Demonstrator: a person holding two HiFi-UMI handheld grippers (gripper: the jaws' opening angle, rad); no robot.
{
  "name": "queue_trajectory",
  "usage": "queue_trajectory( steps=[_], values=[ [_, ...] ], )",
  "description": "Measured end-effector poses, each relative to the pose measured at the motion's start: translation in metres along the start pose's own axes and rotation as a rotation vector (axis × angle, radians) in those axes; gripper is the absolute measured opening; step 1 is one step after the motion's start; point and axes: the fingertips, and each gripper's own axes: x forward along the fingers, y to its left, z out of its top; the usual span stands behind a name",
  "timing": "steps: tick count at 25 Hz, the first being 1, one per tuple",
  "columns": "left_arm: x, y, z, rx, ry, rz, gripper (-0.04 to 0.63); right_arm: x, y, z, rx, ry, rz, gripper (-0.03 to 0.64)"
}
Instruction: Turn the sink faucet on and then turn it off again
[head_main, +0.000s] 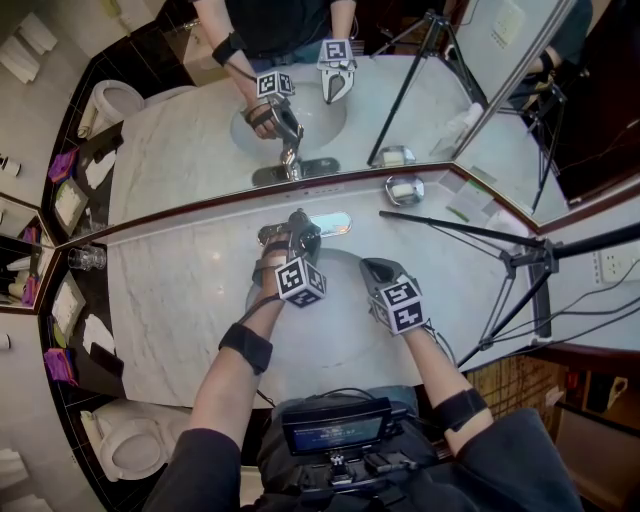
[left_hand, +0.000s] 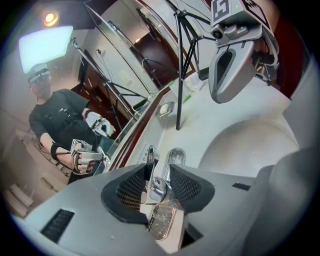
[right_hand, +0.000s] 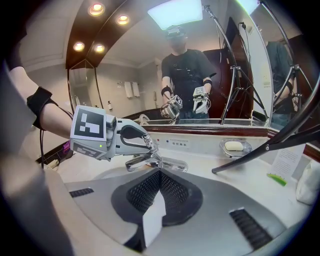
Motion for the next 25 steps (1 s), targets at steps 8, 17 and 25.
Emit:
queue_trajectory(
  steps=[8,17,25],
  values=[
    [-0.005,-0.007,0.005,0.037,-0.001,0.003,0.132,0.001,-0.001,0.002,0.0,-0.002,-0.003,0.018],
    [0.004,-0.027,0.004,0.098,0.005,-0.022,0.12,-0.001,-0.007,0.0,0.008,-0.006,-0.01,0.018],
    [0.003,-0.026,0.004,0.1,0.015,-0.026,0.12,-0.002,-0.007,-0.002,0.005,-0.004,-0.009,0.018]
  ],
)
